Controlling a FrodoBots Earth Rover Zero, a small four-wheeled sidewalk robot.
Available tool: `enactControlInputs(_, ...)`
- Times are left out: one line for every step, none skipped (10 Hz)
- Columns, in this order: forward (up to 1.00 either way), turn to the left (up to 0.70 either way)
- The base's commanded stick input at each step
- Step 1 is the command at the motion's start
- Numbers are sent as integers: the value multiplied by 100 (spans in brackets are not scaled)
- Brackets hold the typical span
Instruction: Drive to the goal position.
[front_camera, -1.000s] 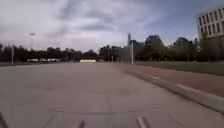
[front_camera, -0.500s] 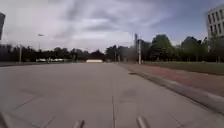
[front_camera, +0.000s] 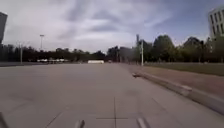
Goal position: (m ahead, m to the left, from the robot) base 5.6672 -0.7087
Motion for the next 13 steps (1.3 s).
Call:
enactControlInputs(100, 0)
enactControlInputs(100, 0)
enactControlInputs(100, 0)
enactControlInputs(100, 0)
enactControlInputs(100, 0)
enactControlInputs(100, 0)
enactControlInputs(100, 0)
enactControlInputs(100, 0)
enactControlInputs(100, 0)
enactControlInputs(100, 0)
enactControlInputs(100, 0)
enactControlInputs(100, 0)
enactControlInputs(100, 0)
